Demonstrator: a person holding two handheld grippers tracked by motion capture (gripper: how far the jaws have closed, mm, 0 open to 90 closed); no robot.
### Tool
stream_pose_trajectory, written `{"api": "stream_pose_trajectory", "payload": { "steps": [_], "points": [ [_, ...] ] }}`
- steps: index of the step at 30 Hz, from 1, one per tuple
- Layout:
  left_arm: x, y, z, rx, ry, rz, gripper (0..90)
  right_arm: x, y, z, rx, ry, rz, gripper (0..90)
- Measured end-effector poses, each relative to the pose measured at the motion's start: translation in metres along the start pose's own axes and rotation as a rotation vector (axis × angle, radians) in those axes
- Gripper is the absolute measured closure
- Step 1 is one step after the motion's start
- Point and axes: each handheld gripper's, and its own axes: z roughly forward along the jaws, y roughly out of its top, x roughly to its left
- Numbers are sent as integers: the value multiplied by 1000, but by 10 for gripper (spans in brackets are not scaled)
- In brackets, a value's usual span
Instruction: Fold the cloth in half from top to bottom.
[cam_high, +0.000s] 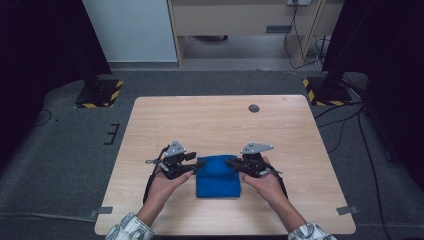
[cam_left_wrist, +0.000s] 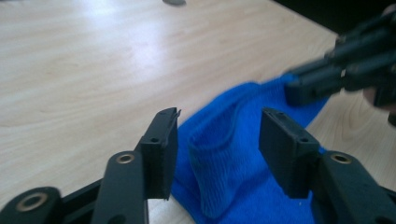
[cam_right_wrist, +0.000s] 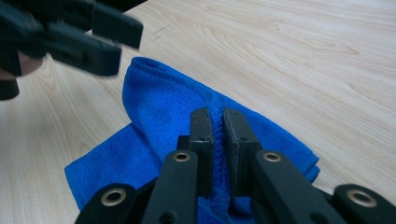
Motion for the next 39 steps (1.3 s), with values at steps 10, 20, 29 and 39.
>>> {"api": "stream_pose_trajectory", "payload": {
  "steps": [10,20,29,39],
  "points": [
    [23,-4,-6,-29,139,-62,399,1,-5,1,5,10,5,828],
    [32,-14,5,49,172,-52,321,5,-8,-1,17,21,-11,816],
    [27,-18,14,99,165,-24,279,6,-19,-5,35,30,-7,784],
    [21,-21,23,126,172,3,267,10,-25,-8,49,35,-25,743]
  ]
}}
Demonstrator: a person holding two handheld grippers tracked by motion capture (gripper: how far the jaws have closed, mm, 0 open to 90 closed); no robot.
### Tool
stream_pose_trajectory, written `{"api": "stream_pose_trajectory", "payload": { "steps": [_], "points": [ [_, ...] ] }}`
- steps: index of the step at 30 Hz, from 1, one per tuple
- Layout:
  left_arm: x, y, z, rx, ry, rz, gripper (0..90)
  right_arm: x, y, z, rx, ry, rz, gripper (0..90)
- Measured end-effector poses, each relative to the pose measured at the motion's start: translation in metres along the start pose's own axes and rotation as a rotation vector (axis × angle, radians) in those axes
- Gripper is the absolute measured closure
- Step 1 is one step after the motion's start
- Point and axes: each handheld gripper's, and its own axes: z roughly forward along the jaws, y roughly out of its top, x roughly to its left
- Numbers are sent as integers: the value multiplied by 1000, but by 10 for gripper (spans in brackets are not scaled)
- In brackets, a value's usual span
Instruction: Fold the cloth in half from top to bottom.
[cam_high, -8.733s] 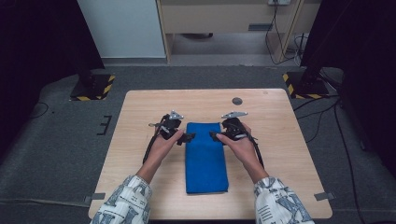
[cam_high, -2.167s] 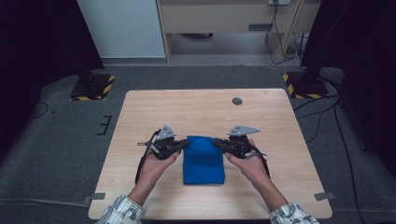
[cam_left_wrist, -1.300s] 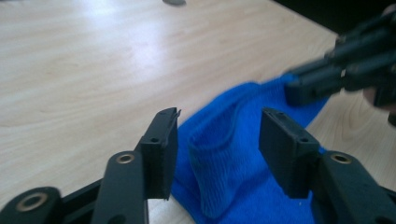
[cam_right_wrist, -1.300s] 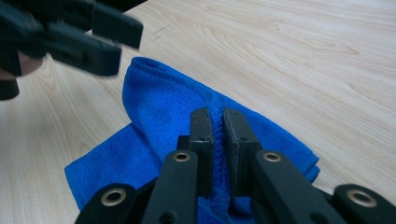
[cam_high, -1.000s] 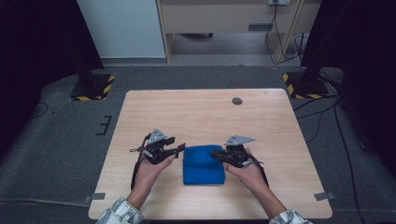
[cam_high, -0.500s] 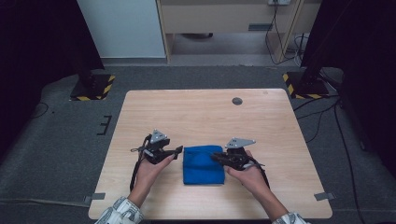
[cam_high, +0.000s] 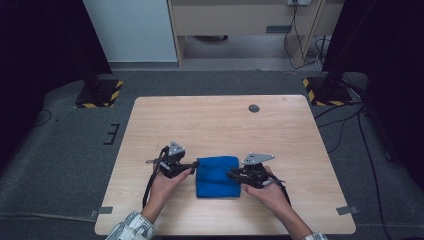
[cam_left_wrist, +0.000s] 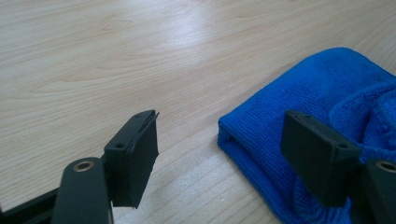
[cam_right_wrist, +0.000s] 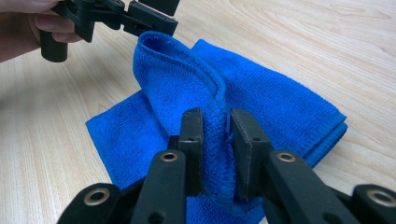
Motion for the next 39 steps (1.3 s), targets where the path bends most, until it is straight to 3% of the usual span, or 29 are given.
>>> {"api": "stream_pose_trajectory", "payload": {
  "steps": [19,25,33,39],
  "points": [
    [-11,0,1,-11,-16,17,252,4,-6,-5,21,2,4,665],
    [-15,-2,2,-6,-22,29,249,8,-8,-5,36,7,5,594],
    [-16,-5,-2,-6,-28,37,248,8,-5,-14,3,11,26,506],
    [-21,-9,-5,3,-35,53,244,3,4,-18,-27,-18,45,480]
  ]
}}
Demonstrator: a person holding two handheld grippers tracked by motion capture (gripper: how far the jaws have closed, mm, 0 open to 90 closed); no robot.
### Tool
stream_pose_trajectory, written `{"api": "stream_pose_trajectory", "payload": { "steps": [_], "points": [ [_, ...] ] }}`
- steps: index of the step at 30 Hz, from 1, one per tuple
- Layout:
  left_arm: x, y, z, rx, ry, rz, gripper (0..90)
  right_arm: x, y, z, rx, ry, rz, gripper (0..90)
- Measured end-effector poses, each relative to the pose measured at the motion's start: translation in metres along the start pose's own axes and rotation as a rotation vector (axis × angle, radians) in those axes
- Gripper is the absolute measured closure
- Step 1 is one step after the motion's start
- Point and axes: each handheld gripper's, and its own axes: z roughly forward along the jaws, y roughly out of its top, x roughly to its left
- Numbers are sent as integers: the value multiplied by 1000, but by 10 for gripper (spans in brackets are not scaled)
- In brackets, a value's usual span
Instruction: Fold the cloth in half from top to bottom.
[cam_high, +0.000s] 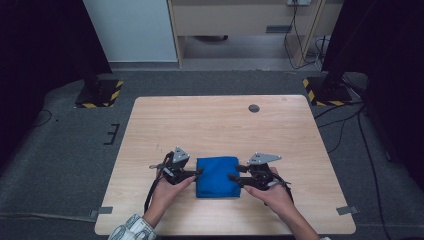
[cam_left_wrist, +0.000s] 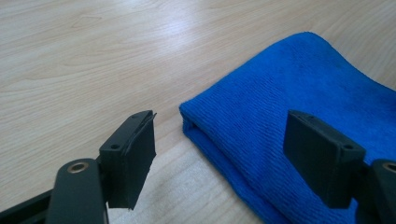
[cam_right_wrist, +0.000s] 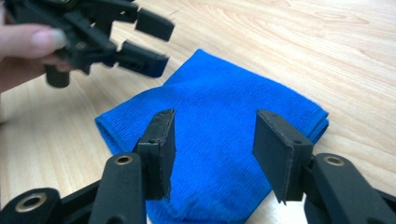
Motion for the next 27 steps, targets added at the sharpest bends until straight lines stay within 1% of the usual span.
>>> {"api": "stream_pose_trajectory", "payload": {
  "steps": [5,8,10,13,15,17,18,20,24,27],
  "points": [
    [-3,-4,0,17,3,20,227,0,-4,10,35,-39,-22,411],
    [-4,-6,-1,28,6,35,215,2,-7,16,70,-62,-52,367],
    [-4,-7,-2,32,9,41,210,3,-9,18,83,-81,-74,338],
    [-3,-6,-1,37,22,51,172,4,-10,21,95,-118,-116,277],
    [-2,-6,0,39,26,52,149,4,-10,23,99,-121,-119,240],
    [-2,-6,0,41,26,51,122,4,-10,25,98,-138,-131,197],
    [-2,-5,0,39,25,47,111,4,-10,26,99,-138,-134,185],
    [-2,-5,0,38,20,52,99,4,-11,26,99,-139,-145,174],
    [-1,-4,-1,38,16,54,80,4,-11,25,105,-134,-162,120],
    [1,-5,-2,41,15,49,74,3,-12,23,103,-133,-169,109]
  ]
}}
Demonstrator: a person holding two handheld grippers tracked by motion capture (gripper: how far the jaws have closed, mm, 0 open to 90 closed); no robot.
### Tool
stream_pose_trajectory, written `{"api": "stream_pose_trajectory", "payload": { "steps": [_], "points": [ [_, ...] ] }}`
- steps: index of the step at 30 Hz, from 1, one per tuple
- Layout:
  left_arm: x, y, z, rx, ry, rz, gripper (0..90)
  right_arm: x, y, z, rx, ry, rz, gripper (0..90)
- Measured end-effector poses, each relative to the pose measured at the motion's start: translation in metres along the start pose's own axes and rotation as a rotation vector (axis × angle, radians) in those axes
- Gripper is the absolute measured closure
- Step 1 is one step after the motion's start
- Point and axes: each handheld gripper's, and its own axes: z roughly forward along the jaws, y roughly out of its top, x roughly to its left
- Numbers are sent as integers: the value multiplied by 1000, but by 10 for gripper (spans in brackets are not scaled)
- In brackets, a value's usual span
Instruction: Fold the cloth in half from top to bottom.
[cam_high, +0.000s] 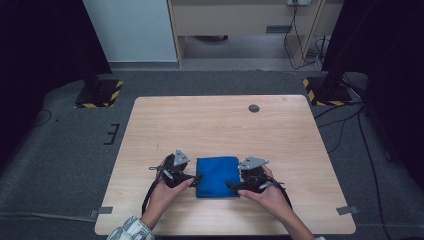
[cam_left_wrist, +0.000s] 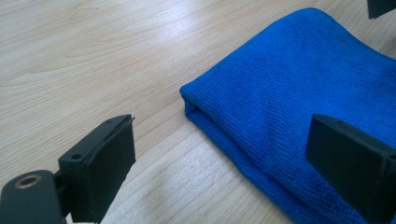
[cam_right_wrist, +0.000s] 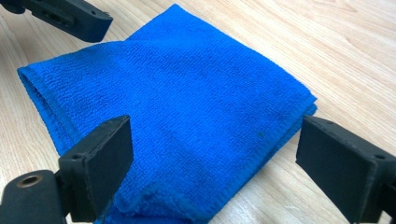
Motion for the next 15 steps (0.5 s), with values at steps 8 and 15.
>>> {"api": "stream_pose_trajectory", "payload": {
  "steps": [8,15],
  "points": [
    [6,-2,-3,4,11,-2,75,-7,-4,-10,-6,-9,-9,91],
    [19,-5,-8,1,36,-11,76,-28,-10,-22,-12,-66,37,90]
  ]
}}
